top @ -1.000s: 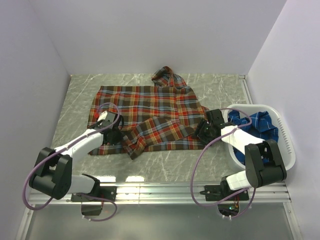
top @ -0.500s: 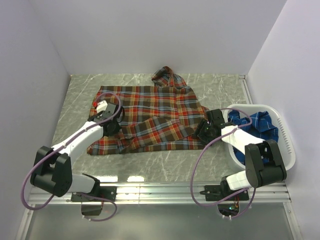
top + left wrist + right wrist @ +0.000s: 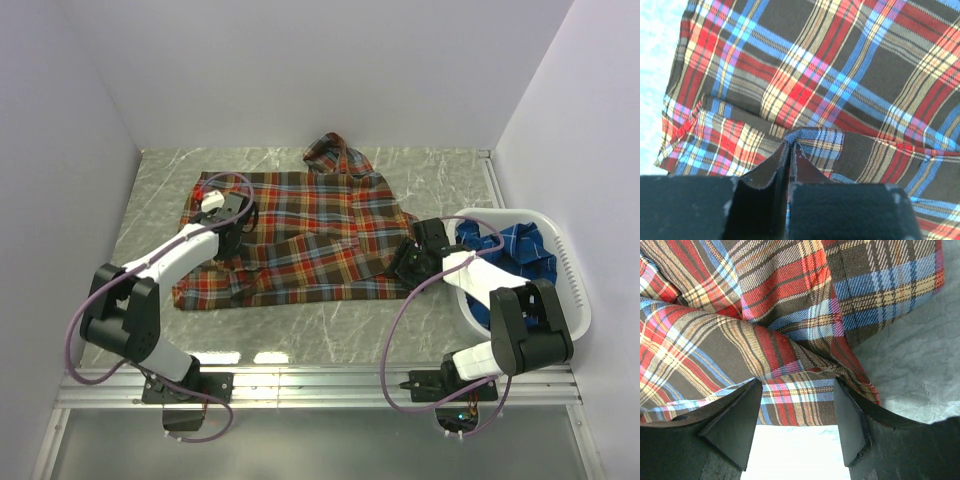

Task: Fold and stack the long sleeve shirts
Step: Fold the shirt

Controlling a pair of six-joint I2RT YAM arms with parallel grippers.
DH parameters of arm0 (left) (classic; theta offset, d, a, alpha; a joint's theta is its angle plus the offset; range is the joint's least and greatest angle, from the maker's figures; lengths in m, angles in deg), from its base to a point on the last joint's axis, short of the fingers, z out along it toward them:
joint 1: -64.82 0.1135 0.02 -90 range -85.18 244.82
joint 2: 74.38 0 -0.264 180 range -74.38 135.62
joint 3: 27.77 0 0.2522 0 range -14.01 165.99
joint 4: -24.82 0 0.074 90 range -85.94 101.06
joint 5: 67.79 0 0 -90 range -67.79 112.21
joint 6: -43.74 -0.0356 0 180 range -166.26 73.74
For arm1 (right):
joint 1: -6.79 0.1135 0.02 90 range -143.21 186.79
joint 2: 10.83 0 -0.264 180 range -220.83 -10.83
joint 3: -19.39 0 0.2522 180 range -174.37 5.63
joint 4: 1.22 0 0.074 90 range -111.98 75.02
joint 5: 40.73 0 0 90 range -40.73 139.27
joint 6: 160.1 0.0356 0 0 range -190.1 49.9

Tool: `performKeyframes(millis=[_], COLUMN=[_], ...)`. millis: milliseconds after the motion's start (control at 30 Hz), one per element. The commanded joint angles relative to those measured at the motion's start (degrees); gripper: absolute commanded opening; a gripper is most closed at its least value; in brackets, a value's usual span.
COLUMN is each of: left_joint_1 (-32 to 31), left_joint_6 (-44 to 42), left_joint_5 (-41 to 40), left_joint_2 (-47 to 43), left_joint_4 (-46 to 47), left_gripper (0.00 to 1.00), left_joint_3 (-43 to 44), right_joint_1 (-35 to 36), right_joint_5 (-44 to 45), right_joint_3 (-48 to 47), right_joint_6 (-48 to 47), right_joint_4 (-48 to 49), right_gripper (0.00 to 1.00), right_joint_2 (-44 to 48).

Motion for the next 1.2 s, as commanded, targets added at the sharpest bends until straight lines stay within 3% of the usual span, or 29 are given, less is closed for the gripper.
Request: performKeyframes(millis=[0, 267, 467, 500, 567, 600, 700, 800, 933, 1167], left_joint_1=[-0.22, -0.13, -0.13, -0.13, -0.22, -0.13, -0.13, -0.13, 0.22, 8.74], left_joint_6=[-2.34, -3.57, -3.48, -3.39, -3.3, -3.22, -2.69, -1.11, 3.71, 9.7], left_joint_5=[-3.47, -5.49, -6.02, -7.07, -8.3, -9.79, -10.94, -8.93, -4.27, 10.49], left_joint_2=[1.89, 7.16, 9.19, 9.01, 8.23, 7.87, 5.33, 0.24, -8.62, -12.26], left_joint_4=[-1.28, -3.92, -5.68, -6.11, -7.08, -7.78, -9.63, -8.59, -2.71, 8.81], left_gripper=[0.08, 0.11, 0.24, 0.37, 0.5, 0.66, 0.83, 0.88, 0.85, 0.83], left_joint_3=[3.59, 7.45, 9.39, 9.74, 10.53, 10.97, 12.29, 10.81, 3.61, -12.47], right_joint_1=[-0.69, -0.69, -0.61, -0.6, -0.43, -0.34, -0.17, 0.1, 0.19, 2.91], right_joint_5=[2.83, 3.09, 3.61, 3.18, 2.3, 1.52, -0.33, -3.58, -11.12, -13.08], right_joint_3=[1.04, 1.3, 0.6, 0.6, 0.33, 0.16, -0.63, -1.07, -0.81, -3.88], right_joint_6=[-1.21, -1.47, -2.35, -3.57, -4.72, -5.86, -7.27, -7.28, -5.26, -2.53], right_joint_4=[-1.21, -1.65, -2.88, -2.71, -2.44, -2.53, -2.53, 0.19, 6.69, 13.29], right_gripper=[0.67, 0.67, 0.67, 0.67, 0.67, 0.67, 0.67, 0.67, 0.66, 0.61], right_joint_2=[0.97, 1.49, 3.68, 4.3, 6.92, 7.99, 12.73, 16.78, 17.76, 6.27])
